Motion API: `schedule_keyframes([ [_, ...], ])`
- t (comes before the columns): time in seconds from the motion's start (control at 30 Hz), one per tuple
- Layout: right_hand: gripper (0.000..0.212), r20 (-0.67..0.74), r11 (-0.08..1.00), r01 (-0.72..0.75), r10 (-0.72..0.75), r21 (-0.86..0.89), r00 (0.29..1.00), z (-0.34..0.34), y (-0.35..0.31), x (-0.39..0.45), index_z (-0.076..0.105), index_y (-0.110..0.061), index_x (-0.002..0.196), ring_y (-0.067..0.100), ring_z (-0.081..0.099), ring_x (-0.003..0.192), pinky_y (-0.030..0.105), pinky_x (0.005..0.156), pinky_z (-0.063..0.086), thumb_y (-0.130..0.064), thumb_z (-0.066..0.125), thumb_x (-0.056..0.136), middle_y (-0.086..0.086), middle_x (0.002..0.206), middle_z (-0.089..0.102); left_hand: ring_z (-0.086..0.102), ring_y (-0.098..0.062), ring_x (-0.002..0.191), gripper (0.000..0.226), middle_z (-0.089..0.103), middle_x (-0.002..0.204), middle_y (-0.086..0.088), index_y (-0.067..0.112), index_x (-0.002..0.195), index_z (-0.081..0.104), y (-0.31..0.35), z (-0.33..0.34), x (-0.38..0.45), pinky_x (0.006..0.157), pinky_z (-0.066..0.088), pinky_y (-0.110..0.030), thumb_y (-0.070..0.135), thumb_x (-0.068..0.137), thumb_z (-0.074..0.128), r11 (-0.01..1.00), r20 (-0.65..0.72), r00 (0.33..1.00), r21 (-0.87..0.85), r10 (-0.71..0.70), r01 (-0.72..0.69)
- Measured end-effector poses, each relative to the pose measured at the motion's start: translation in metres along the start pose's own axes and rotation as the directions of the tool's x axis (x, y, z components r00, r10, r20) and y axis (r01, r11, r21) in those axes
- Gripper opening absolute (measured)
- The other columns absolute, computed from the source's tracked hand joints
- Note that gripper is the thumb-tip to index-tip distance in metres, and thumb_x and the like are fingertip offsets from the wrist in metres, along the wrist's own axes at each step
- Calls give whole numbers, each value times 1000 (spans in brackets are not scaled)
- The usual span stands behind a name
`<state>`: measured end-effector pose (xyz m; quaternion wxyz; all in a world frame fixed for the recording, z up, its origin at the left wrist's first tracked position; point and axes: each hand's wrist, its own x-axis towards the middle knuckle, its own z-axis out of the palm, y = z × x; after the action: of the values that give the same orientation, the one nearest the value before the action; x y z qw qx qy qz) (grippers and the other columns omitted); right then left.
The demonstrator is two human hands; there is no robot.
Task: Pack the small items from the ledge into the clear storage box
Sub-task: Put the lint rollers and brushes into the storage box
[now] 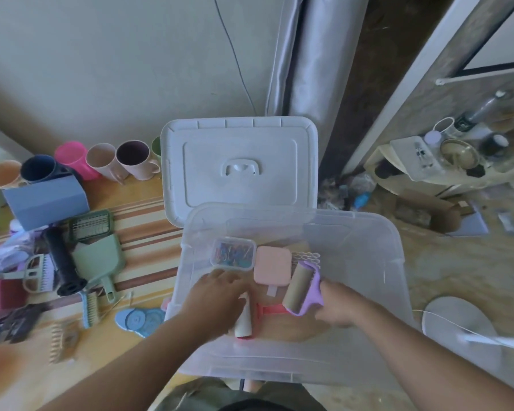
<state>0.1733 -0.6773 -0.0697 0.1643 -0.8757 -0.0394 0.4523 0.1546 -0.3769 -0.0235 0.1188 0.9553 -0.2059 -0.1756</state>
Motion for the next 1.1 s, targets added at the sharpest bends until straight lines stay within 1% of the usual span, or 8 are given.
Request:
schedule_keyframes([
  [0.07,20,35,997,70,-72,44,997,8,-3,-2,56,-20,95,12,54,70,30,57,42,-15,59,76,-5,82,55,63,-25,104,27,66,113,5,34,110,69,-12,-7,-9,86,54,-39,23,86,69,999,-115,993,-21,22,-25],
  [0.17,41,-31,955,256,-254,148,967,25,-10,13,61,-20,116,-7,60,84,19,75,51,-29,70,77,-18,93,62,64,-26,98,29,66,105,3,30,100,72,-21,-13,-21,81,55,-39,16,76,79,999,-206,978,12,34,-33],
  [0.3,31,-120,943,201,-239,-266,964,38,-33,29,67,-26,109,26,65,104,33,79,49,-43,67,83,-2,111,70,64,-26,101,26,67,104,2,26,92,76,-16,-14,-31,86,56,-42,18,70,85,990,-245,965,123,97,-69],
  [0.43,28,-117,851,118,-205,-511,972,49,-48,39,70,-25,116,32,49,126,40,97,42,-38,60,93,4,130,58,61,-28,108,19,66,106,0,26,89,76,-19,-10,-31,91,51,-41,19,72,79,993,-316,945,107,79,-47],
  [0.73,34,-203,910,131,-224,-393,953,49,-41,31,61,-31,121,29,51,124,36,95,46,-37,61,87,-1,131,49,40,-38,135,23,53,136,-8,29,100,71,-18,-4,-29,120,22,-47,33,78,66,978,-215,975,208,52,-6],
  [0.87,69,-372,968,192,-240,-163,897,44,-51,23,45,-37,149,25,45,133,41,97,52,-38,64,83,-4,148,38,44,-33,130,28,56,130,-2,33,105,72,-20,-5,-29,119,21,-46,38,78,65,968,-140,988,250,70,-33],
  [0.97,84,-549,951,306,-279,-43,788,40,-71,11,35,-31,159,25,43,140,45,107,49,-35,68,82,-4,159,34,54,-21,117,37,64,121,8,40,122,62,-20,-9,-30,108,40,-40,41,85,62,994,-172,981,87,85,-70],
  [1.1,73,-661,897,440,-356,-43,661,33,-128,-15,46,-25,151,26,48,133,40,107,46,-26,69,82,0,143,49,56,-20,94,37,61,103,4,26,119,66,-34,-26,-47,82,47,-29,23,83,69,947,-451,890,-306,-59,-93],
])
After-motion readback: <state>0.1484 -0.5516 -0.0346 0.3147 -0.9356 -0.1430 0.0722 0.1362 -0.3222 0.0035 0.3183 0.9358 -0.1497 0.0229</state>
